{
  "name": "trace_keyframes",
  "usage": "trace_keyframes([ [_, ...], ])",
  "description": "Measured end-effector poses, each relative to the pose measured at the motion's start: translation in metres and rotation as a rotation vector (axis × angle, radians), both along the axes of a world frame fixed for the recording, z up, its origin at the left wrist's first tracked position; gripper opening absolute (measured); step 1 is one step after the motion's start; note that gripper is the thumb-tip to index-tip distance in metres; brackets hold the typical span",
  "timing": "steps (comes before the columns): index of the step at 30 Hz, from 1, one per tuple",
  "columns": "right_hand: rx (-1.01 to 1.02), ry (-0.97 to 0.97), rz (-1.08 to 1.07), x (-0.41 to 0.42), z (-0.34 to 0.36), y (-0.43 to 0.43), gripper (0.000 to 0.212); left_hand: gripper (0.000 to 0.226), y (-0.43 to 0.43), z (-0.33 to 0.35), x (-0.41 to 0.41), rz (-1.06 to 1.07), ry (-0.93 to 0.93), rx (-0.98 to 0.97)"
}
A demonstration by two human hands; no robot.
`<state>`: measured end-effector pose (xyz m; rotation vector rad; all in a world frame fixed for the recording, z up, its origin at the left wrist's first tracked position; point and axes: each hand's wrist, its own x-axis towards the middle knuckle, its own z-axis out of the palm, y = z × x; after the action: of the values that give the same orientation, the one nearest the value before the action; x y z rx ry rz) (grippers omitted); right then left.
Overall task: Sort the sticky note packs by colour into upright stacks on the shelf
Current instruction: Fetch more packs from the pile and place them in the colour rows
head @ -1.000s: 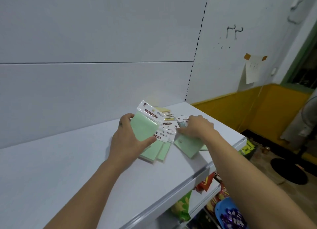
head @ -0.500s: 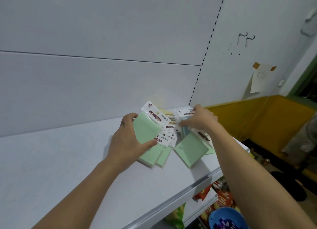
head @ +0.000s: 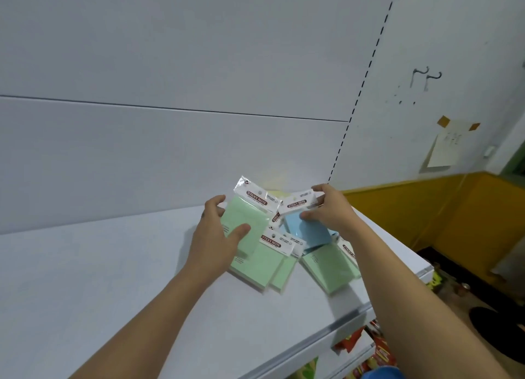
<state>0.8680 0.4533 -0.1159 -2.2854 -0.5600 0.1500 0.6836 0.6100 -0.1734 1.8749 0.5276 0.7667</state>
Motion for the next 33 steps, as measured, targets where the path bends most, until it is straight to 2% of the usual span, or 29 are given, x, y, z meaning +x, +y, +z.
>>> trace_keyframes([
  [4,-0.305,-0.006,0.144,-0.005,0.0,-0.008,0.101,0.039,0.003,-0.006,0.003,-0.011,-0.027,-0.022],
  [6,-0.431,-0.074,0.111,-0.007,-0.001,-0.008,0.1,0.032,0.003,-0.005,0.003,-0.03,-0.045,-0.057],
  [9,-0.461,-0.155,0.032,-0.01,-0.001,-0.007,0.095,0.026,0.003,-0.003,0.002,-0.041,-0.068,-0.098],
  [11,-0.43,-0.169,-0.004,-0.012,0.001,-0.007,0.083,0.022,0.004,-0.002,0.001,-0.053,-0.085,-0.14],
  [14,-0.354,-0.232,-0.045,-0.014,0.007,-0.01,0.047,0.021,0.007,0.001,-0.001,-0.074,-0.096,-0.168],
  [17,-0.283,-0.284,-0.06,-0.015,0.02,-0.014,0.029,0.019,0.011,0.007,-0.004,-0.084,-0.108,-0.197],
  [21,-0.21,-0.411,-0.107,-0.02,0.042,-0.017,0.03,0.012,0.02,0.019,-0.009,-0.038,-0.108,-0.227],
  [24,-0.044,-0.482,-0.089,-0.028,0.055,-0.01,0.021,0.013,0.03,0.03,-0.02,-0.06,-0.056,-0.171],
  [28,0.177,-0.419,0.029,-0.043,0.06,0.02,0.016,0.014,0.055,0.043,-0.052,-0.052,0.02,-0.065],
  [33,0.278,-0.314,0.212,-0.079,0.05,0.084,0.017,0.013,0.093,0.056,-0.109,0.093,-0.033,-0.029],
])
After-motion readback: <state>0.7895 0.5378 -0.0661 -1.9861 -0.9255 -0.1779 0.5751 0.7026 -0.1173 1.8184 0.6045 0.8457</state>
